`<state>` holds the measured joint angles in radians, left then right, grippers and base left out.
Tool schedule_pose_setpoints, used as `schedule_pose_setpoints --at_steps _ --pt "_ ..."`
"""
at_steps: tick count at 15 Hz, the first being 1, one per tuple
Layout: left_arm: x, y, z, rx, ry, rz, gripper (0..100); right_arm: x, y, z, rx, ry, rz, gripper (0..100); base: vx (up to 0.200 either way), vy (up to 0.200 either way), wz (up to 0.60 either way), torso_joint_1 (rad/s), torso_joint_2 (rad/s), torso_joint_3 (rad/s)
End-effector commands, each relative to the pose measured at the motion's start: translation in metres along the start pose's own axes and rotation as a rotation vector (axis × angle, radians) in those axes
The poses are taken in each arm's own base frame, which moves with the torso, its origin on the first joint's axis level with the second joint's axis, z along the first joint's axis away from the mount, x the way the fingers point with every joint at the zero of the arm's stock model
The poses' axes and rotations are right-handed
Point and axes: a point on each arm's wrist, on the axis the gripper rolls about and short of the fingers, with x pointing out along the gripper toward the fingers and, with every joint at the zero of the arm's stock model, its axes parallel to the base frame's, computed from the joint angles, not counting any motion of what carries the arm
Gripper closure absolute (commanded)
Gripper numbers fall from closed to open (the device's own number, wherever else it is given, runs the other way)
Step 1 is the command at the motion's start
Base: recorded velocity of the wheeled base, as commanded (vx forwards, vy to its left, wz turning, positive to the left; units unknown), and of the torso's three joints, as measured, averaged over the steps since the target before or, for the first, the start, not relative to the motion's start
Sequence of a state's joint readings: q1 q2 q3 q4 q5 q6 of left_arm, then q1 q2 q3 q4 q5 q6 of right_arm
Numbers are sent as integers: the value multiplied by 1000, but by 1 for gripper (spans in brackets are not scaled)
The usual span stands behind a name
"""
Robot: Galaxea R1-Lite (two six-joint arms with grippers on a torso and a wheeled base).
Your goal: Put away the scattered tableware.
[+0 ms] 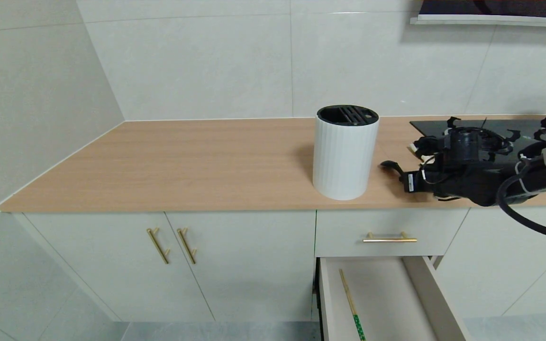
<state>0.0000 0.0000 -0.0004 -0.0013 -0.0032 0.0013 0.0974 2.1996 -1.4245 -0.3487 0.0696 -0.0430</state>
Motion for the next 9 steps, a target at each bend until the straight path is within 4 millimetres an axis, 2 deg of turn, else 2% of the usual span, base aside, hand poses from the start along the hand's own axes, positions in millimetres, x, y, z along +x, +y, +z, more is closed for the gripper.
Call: schedule_pose_setpoints --at_steps 1,4,5,6,8,9 --pt "0 0 0 0 0 0 0 -32 3 25 14 -23 1 100 0 0 0 0 0 0" --pt "0 0 0 0 0 0 0 -80 20 44 119 56 33 100 0 0 0 0 0 0" --pt "0 0 0 -1 0 0 0 -95 22 44 127 74 35 100 0 0 0 0 0 0" --pt "0 0 0 0 0 0 0 -105 23 41 127 81 37 100 0 0 0 0 0 0" --pt "0 0 0 0 0 0 0 -140 25 32 130 88 37 100 0 0 0 0 0 0" --pt "0 0 0 0 0 0 0 -156 28 20 129 112 42 100 0 0 0 0 0 0"
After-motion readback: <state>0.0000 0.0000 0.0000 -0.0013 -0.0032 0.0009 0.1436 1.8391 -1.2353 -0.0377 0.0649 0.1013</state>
